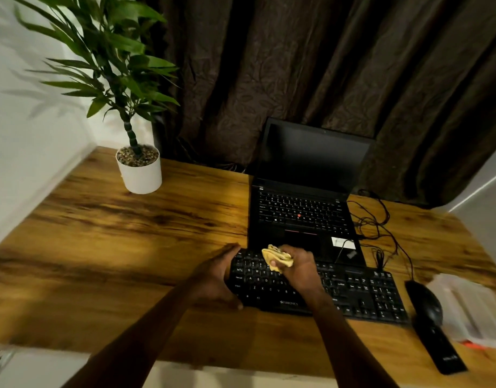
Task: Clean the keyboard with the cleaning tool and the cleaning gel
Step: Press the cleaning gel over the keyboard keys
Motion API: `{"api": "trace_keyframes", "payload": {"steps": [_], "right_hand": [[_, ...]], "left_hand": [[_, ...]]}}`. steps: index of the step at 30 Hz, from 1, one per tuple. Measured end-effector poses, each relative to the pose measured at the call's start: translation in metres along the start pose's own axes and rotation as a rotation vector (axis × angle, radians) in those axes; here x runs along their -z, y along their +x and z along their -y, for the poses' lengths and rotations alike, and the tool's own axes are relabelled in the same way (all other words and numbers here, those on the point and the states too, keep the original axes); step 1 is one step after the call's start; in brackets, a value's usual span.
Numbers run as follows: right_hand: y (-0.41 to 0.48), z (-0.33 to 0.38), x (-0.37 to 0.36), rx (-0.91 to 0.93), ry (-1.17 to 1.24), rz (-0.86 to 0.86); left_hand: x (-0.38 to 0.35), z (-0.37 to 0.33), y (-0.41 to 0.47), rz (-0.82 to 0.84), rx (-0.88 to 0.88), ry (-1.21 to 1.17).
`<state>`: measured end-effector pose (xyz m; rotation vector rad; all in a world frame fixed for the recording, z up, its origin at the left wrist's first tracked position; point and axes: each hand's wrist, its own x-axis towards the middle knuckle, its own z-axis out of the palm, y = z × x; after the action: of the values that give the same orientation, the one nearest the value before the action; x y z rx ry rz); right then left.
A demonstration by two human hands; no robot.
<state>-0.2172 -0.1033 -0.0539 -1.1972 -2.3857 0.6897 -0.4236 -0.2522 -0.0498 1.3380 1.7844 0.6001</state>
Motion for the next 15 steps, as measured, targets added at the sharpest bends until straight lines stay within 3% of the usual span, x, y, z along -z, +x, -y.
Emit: {"api": "trace_keyframes", "payload": {"steps": [9,15], "right_hand": [[0.011,0.025,-0.021,0.044,0.026,0.075],[0.005,0.022,-0.008,0.029,0.041,0.010]], "left_hand": [[0.002,-0.002,-0.003,0.023,0.020,-0.009],[0.003,-0.004,-0.006,0.005,0.010,0.005]]}}
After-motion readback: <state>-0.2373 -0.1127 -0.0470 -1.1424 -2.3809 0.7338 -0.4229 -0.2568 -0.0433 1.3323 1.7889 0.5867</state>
